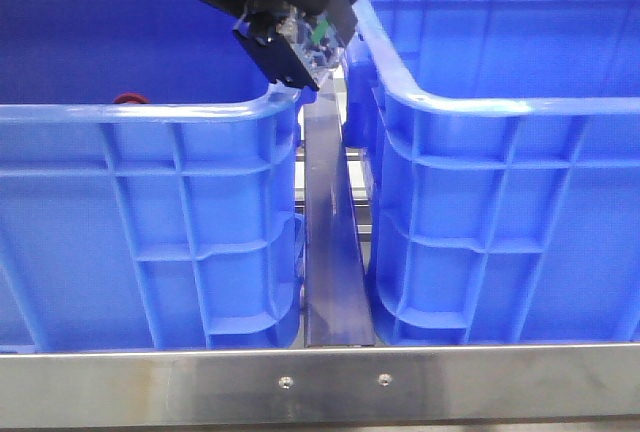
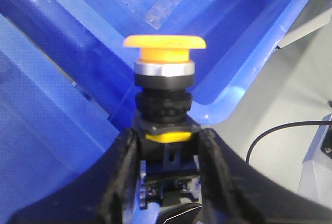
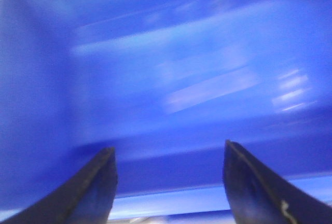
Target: Pick red and yellow buttons and place in box
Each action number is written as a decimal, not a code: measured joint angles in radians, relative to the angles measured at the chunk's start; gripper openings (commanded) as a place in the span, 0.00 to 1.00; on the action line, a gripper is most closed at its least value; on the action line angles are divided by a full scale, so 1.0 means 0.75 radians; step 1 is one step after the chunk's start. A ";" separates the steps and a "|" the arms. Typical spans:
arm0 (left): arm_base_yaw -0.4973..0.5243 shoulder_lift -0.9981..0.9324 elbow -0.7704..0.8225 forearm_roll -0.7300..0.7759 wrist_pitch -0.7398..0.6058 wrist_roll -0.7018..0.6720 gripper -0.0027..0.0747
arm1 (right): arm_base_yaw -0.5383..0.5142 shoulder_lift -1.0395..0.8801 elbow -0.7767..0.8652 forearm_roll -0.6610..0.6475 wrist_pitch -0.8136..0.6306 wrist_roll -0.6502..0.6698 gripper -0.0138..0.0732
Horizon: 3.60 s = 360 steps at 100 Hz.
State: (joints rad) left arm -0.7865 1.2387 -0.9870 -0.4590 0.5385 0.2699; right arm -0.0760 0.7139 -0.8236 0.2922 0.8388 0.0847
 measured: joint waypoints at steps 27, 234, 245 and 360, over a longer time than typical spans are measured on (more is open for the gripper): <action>0.000 0.000 0.000 0.000 0.000 0.000 0.04 | 0.000 0.260 -0.108 0.656 0.154 -0.289 0.69; 0.000 0.000 -0.003 -0.006 -0.006 0.000 0.67 | 0.315 0.763 -0.356 0.958 0.108 -0.564 0.35; 0.000 0.000 -0.003 -0.006 -0.006 0.000 0.67 | 0.209 0.734 -0.356 0.952 0.083 -0.638 0.35; 0.000 0.000 -0.003 -0.006 -0.021 0.000 0.67 | 0.086 1.174 -0.299 0.687 -1.099 -0.962 0.35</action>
State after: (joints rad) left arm -0.7865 1.2387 -0.9893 -0.4634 0.5229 0.2699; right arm -0.0115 1.5948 -1.0477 0.8072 0.0144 -0.6368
